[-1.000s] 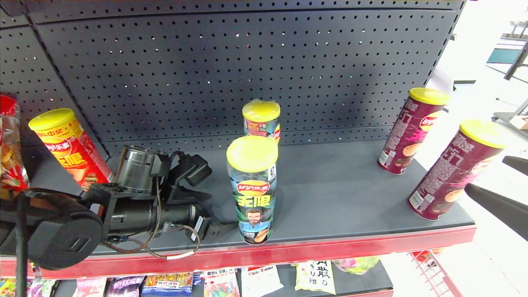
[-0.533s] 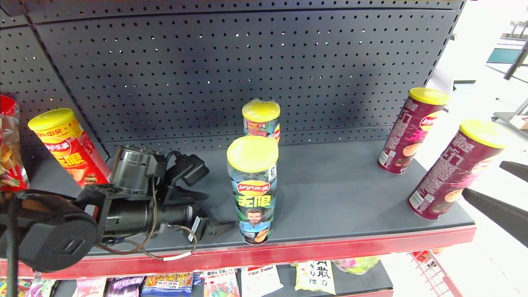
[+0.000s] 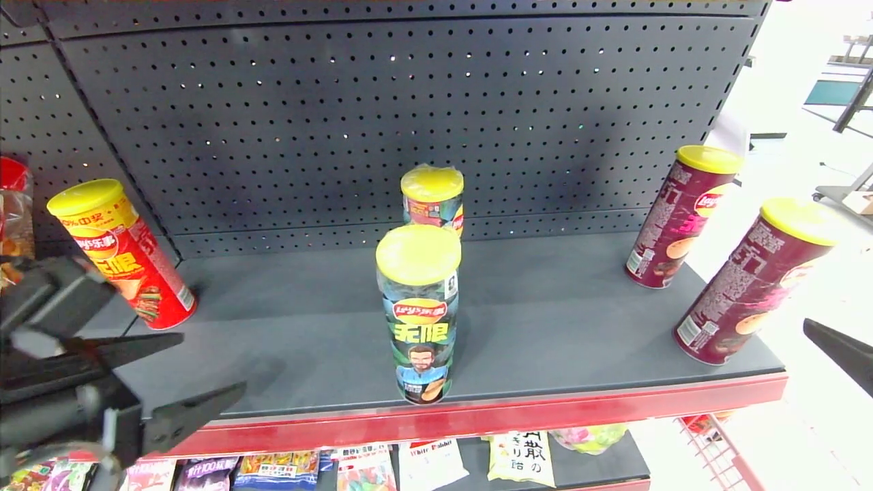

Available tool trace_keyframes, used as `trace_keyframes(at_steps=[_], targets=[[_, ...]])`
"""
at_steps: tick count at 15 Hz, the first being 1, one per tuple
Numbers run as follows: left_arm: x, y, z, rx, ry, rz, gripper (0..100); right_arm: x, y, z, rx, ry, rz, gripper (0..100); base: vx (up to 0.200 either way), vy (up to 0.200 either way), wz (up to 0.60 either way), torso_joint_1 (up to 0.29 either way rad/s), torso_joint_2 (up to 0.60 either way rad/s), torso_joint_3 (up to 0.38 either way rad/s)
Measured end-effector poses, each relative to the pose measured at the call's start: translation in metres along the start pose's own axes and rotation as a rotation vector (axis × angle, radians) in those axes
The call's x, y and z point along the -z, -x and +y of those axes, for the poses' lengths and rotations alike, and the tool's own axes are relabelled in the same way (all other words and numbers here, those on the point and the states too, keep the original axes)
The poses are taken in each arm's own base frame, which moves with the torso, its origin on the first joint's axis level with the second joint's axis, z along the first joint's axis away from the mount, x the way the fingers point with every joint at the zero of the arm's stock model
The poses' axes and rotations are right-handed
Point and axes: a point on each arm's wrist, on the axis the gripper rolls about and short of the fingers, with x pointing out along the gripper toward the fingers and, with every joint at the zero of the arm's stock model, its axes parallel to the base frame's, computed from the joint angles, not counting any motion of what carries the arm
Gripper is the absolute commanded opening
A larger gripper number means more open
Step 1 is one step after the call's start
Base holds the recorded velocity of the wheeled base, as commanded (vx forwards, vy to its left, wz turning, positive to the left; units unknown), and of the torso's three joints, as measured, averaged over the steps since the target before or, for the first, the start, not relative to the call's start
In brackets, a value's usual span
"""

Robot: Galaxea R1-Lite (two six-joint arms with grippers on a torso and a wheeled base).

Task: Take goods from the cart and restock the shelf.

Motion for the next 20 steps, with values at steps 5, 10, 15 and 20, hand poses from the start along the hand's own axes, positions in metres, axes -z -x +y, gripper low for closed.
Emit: trace_keyframes(at_steps=[5, 10, 15, 20], targets=[[0.065, 0.101, -0.041, -0.241, 0.088, -0.086, 100, 0.031, 0.036, -0.016, 0.203, 0.024, 0.122, 100, 0.0, 0.0, 0.0, 0.0, 0.0, 0.0], [0.098, 0.115, -0.055, -0.385, 0.025, -0.148, 100, 0.051, 0.057, -0.015, 0.231, 0.02, 0.113, 100, 0.0, 0.0, 0.0, 0.0, 0.0, 0.0], [0.097, 0.122, -0.058, -0.4, 0.006, -0.196, 100, 0.065, 0.06, -0.012, 0.208, 0.029, 0.117, 100, 0.0, 0.0, 0.0, 0.0, 0.0, 0.0], [0.098, 0.122, -0.058, -0.396, 0.006, -0.195, 100, 0.072, 0.067, -0.011, 0.208, 0.052, 0.111, 100, -0.16, 0.0, 0.0, 0.007, 0.0, 0.0]])
